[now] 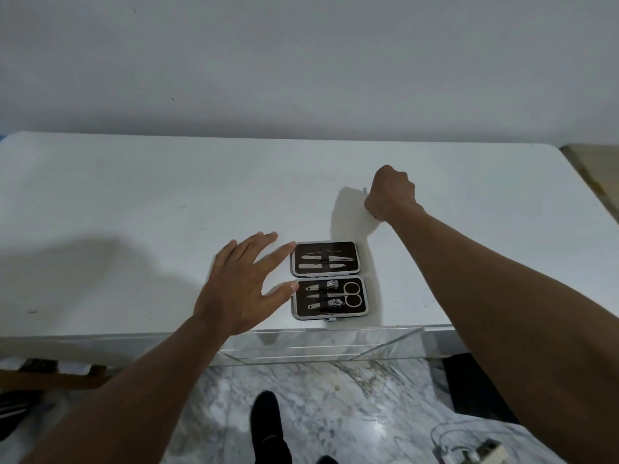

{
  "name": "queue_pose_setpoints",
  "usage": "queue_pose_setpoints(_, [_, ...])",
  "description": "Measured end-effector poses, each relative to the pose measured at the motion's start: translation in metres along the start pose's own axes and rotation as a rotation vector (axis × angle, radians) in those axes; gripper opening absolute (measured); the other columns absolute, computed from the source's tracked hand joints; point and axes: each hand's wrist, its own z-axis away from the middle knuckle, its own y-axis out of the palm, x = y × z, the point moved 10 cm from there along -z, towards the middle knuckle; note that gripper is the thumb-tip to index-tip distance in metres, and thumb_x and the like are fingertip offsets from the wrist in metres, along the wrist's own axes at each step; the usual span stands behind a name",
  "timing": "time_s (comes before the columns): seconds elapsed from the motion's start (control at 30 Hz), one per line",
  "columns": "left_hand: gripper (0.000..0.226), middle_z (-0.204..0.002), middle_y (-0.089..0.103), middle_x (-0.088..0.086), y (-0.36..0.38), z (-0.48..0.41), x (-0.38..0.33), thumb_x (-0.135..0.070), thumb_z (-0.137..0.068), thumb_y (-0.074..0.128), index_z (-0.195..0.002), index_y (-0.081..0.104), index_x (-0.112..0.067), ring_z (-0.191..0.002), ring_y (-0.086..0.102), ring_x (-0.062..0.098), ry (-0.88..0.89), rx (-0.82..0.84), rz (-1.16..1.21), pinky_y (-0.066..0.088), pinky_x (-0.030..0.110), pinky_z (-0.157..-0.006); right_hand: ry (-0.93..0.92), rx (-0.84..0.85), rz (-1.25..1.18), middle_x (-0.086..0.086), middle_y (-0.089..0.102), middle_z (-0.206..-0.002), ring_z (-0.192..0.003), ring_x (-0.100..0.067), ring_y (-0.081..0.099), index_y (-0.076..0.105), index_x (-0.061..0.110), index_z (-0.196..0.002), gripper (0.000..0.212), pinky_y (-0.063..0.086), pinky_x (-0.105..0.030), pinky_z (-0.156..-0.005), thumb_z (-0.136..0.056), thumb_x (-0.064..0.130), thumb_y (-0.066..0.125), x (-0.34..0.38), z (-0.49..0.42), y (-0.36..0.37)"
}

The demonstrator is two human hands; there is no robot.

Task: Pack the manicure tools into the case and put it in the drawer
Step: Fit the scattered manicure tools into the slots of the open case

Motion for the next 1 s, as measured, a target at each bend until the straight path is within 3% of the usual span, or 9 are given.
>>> queue_pose_setpoints(0.1, [0.065,-0.155,0.035,-0.008,0.0,0.0,-0.001,-0.072,-0.089,0.029,-0.148,0.031,-0.043,-0.145,0.025,0.013,0.002,-0.002,0.001,0.016,0.043,-0.119,0.005,0.024,-0.01,-0.009,0.048,-0.075,-0.081,-0.033,0.054,0.037,0.009,-0.064,0.029,0.04,-0.03,-0.068,-0.083,0.002,0.058,0.0,-0.001,0.004])
queue_pose_setpoints(0.17, [0.065,-0.155,0.035,-0.008,-0.001,0.0,0.0,-0.072,-0.089,0.029,-0.148,0.031,-0.043,-0.145,0.026,0.013,0.001,-0.003,0.003,0.016,0.043,-0.119,0.008,0.059,-0.035,-0.011,0.053,-0.079,-0.081,-0.034,0.057,0.035,0.012,-0.063,0.032,0.041,-0.03,-0.068,-0.081,0.005,0.06,-0.001,-0.002,0.007])
queue_pose_setpoints(0.43, [0.064,-0.153,0.038,-0.008,-0.002,0.0,-0.001,-0.071,-0.089,0.033,-0.147,0.034,-0.043,-0.144,0.029,0.013,0.004,-0.024,0.009,0.019,0.043,-0.118,-0.005,0.165,-0.028,-0.011,0.054,-0.089,-0.077,-0.032,0.054,0.049,0.008,-0.084,0.024,0.04,-0.03,-0.066,-0.075,0.017,0.07,-0.001,0.003,0.018])
queue_pose_setpoints(0.6, [0.064,-0.154,0.037,-0.008,-0.001,0.0,-0.001,-0.071,-0.089,0.032,-0.147,0.033,-0.043,-0.144,0.027,0.014,0.007,-0.018,0.013,0.018,0.043,-0.119,-0.032,0.097,0.007,-0.009,0.053,-0.082,-0.078,-0.031,0.05,0.038,0.012,-0.062,0.034,0.037,-0.029,-0.068,-0.075,0.017,0.068,0.0,0.004,0.016])
queue_pose_setpoints(0.7, [0.065,-0.154,0.037,-0.008,-0.001,-0.001,-0.001,-0.071,-0.089,0.031,-0.147,0.033,-0.043,-0.145,0.027,0.014,0.009,-0.014,0.009,0.018,0.044,-0.119,0.048,0.08,-0.165,-0.008,0.057,-0.072,-0.078,-0.033,0.058,0.049,0.006,-0.066,0.024,0.041,-0.03,-0.067,-0.074,0.02,0.067,-0.016,0.003,0.012])
queue_pose_setpoints(0.77, [0.065,-0.154,0.036,-0.008,-0.001,-0.001,0.0,-0.071,-0.089,0.031,-0.147,0.032,-0.043,-0.145,0.027,0.014,0.008,-0.013,0.009,0.019,0.044,-0.119,0.066,0.098,-0.321,-0.017,0.069,-0.08,-0.077,-0.033,0.066,0.062,-0.002,-0.073,0.02,0.053,-0.033,-0.069,-0.07,0.017,0.066,-0.027,0.001,0.012])
queue_pose_setpoints(0.83, [0.064,-0.154,0.036,-0.008,-0.001,-0.001,0.0,-0.071,-0.089,0.03,-0.147,0.032,-0.043,-0.145,0.027,0.013,0.006,-0.011,0.013,0.019,0.044,-0.119,0.068,0.146,-0.527,-0.024,0.07,-0.082,-0.065,-0.03,0.062,0.063,-0.001,-0.068,0.008,0.058,-0.038,-0.068,-0.07,0.006,0.065,-0.037,0.003,0.014])
queue_pose_setpoints(0.9, [0.065,-0.154,0.036,-0.008,-0.001,0.0,-0.001,-0.072,-0.089,0.03,-0.147,0.032,-0.044,-0.145,0.026,0.013,0.005,-0.01,0.013,0.018,0.044,-0.119,0.1,0.208,-0.734,-0.025,0.064,-0.083,-0.064,-0.027,0.057,0.059,0.004,-0.069,0.014,0.054,-0.033,-0.062,-0.072,-0.008,0.066,-0.048,0.009,0.018])
queue_pose_setpoints(1.0, [0.066,-0.155,0.035,-0.008,0.0,-0.001,0.0,-0.072,-0.089,0.029,-0.148,0.031,-0.044,-0.145,0.026,0.013,0.003,-0.005,0.008,0.017,0.043,-0.119,0.091,0.297,-0.922,-0.023,0.062,-0.092,-0.078,-0.029,0.058,0.061,0.007,-0.09,0.022,0.054,-0.03,-0.068,-0.079,-0.012,0.062,-0.051,0.018,0.02])
